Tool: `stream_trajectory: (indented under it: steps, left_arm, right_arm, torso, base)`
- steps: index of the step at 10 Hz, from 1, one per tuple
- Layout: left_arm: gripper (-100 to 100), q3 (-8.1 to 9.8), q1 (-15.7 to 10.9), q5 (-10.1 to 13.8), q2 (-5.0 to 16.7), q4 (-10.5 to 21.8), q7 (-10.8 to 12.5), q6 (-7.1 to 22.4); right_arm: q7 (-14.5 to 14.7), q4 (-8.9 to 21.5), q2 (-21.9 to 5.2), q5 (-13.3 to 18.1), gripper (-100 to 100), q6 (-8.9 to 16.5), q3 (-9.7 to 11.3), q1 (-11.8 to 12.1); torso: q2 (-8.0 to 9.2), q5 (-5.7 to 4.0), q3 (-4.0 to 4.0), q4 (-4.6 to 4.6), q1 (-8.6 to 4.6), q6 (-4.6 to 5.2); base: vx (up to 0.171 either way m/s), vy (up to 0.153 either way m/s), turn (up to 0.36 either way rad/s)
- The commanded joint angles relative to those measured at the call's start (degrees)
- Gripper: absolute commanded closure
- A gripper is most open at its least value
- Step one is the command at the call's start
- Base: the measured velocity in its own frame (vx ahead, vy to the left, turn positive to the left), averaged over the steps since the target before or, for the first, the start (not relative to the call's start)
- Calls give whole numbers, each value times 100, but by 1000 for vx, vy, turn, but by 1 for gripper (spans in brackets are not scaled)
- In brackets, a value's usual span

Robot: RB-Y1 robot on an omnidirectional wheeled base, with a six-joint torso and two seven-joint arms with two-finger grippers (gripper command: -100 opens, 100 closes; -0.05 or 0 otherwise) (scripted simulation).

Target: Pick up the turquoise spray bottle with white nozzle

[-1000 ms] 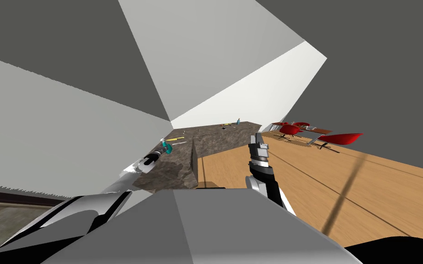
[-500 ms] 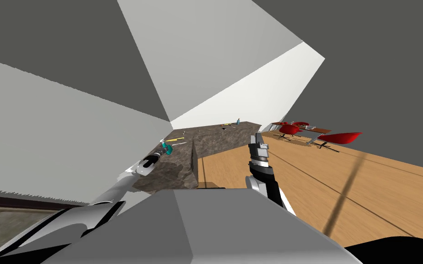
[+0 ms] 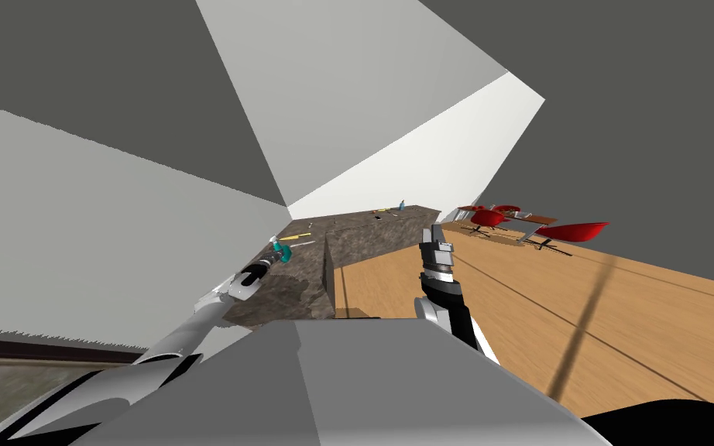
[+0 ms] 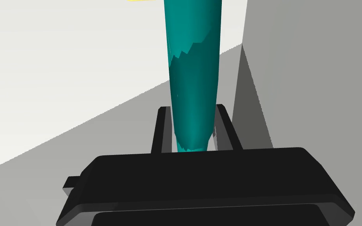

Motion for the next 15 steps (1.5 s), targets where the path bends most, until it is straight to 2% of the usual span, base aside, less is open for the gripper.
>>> stream_trajectory:
  steps: [1,2,3,4,5,6,7,8,10,11,12,14,15]
  left_arm:
    - [100,22,66,2,-3,-181,-3,-2]
    - [100,117,309,-132,-78,-379,147,254]
    - [100,117,479,-132,-78,-602,147,254]
    - [100,117,479,-132,-78,-737,147,254]
    - [100,212,745,-267,-154,-953,297,510]
    - [100,212,893,-267,-154,-1234,297,510]
    - [100,212,893,-267,-154,-1416,297,510]
    - [100,308,1207,-401,-229,-1650,447,767]
    - [100,308,1306,-401,-229,-2033,447,767]
    - [100,403,1579,-535,-304,-2217,597,1023]
    - [100,403,1711,-535,-304,-2383,597,1023]
    - [100,403,1720,-535,-304,-2651,597,1023]
    - [100,498,2029,-670,-379,-2860,747,1279]
  right_arm:
    - [0,0,0,0,0,0,0,0]
    - [0,0,0,0,0,0,0,0]
    - [0,0,0,0,0,0,0,0]
    - [0,0,0,0,0,0,0,0]
    - [0,0,0,0,0,0,0,0]
    - [0,0,0,0,0,0,0,0]
    - [0,0,0,0,0,0,0,0]
    - [0,0,0,0,0,0,0,0]
    - [0,0,0,0,0,0,0,0]
    - [0,0,0,0,0,0,0,0]
    - [0,0,0,0,0,0,0,0]
    - [0,0,0,0,0,0,0,0]
    - [0,0,0,0,0,0,0,0]
  torso:
    - [0,0,0,0,0,0]
    - [2,0,1,-1,-3,-2]
    - [0,3,-1,-3,9,-9]
    - [-3,5,-4,-5,16,-11]
    - [-2,1,-2,-2,8,-8]
    - [-5,2,-4,-5,12,-12]
    - [-5,1,-4,-4,13,-11]
    - [-1,-4,0,0,2,-8]
    - [-4,0,-3,-2,11,-12]
    - [-1,-3,0,1,2,-5]
    - [-1,-1,-1,-1,9,-10]
    - [0,-3,1,2,4,-8]
    - [3,-5,3,3,-5,-4]
  base:
    - [-5,-1,-11]
    - [17,27,-48]
    - [25,38,-20]
    - [13,19,13]
    - [32,35,-42]
    - [22,36,-21]
    - [5,14,8]
    - [28,31,-41]
    - [18,25,-4]
    - [19,33,-52]
    - [24,32,-31]
    - [6,7,12]
    - [24,22,-63]
